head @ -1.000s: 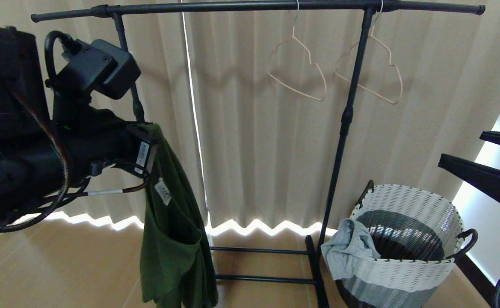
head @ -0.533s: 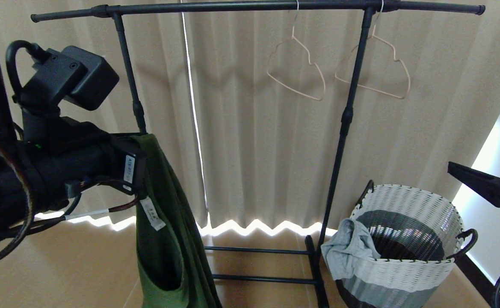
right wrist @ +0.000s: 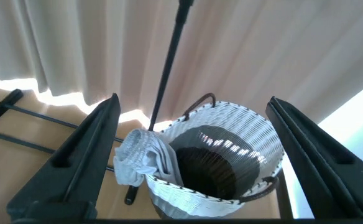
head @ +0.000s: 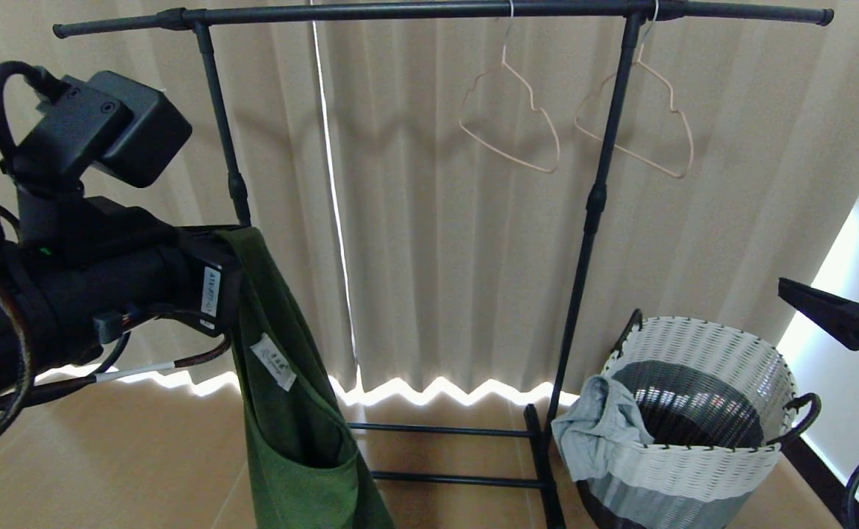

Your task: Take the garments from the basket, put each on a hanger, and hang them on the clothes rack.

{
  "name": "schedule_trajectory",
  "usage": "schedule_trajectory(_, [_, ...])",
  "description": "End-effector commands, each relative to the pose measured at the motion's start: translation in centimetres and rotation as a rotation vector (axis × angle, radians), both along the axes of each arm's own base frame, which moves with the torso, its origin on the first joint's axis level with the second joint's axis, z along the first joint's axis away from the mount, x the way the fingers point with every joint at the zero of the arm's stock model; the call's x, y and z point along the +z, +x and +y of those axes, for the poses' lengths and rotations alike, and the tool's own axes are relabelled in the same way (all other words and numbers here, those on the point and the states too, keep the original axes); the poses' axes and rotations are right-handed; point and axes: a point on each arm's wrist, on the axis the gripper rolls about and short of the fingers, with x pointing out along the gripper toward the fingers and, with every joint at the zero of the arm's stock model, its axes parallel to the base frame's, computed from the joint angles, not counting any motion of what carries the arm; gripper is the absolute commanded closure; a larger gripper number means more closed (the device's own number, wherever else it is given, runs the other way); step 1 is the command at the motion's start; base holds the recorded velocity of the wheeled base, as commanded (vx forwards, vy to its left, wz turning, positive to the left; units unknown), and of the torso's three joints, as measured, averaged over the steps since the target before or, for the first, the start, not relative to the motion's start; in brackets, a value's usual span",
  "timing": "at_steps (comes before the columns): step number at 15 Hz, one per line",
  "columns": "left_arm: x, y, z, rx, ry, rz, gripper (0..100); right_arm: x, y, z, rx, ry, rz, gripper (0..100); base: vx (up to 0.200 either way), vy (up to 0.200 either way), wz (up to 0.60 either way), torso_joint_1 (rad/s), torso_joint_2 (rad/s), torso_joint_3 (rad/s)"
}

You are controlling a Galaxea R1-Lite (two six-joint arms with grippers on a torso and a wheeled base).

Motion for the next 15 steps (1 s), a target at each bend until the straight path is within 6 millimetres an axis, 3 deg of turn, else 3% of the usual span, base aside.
schedule_trajectory(1, [-0.01, -0.02, 0.1, 0.003, -0.001, -0.002, 100, 0.04, 0.06, -0.1, -0.007, -0.002, -0.001, 0, 0.0, 0.0, 0.0, 0.0, 0.0, 0.0])
schedule_trajectory(6, [-0.12, -0.07, 0.09, -0.003, 0.0, -0.001, 100, 0.06, 0.09, -0.62, -0.038, -0.022, -0.003, 0, 0.0, 0.0, 0.0, 0.008, -0.02, -0.005])
schedule_trajectory(10, [-0.68, -0.56, 0.35, -0.009, 0.013, 0.008, 100, 0.02, 0.09, -0.61, -0.035, -0.027, -0.001, 0, 0.0, 0.0, 0.0, 0.141, -0.18, -0.204])
schedule_trajectory(15, [-0.61, -0.86, 0.52, -0.01, 0.008, 0.004, 100, -0.13, 0.31, -0.58, -0.034, -0.028, 0.009, 0, 0.0, 0.0, 0.0, 0.106, -0.57, -0.262])
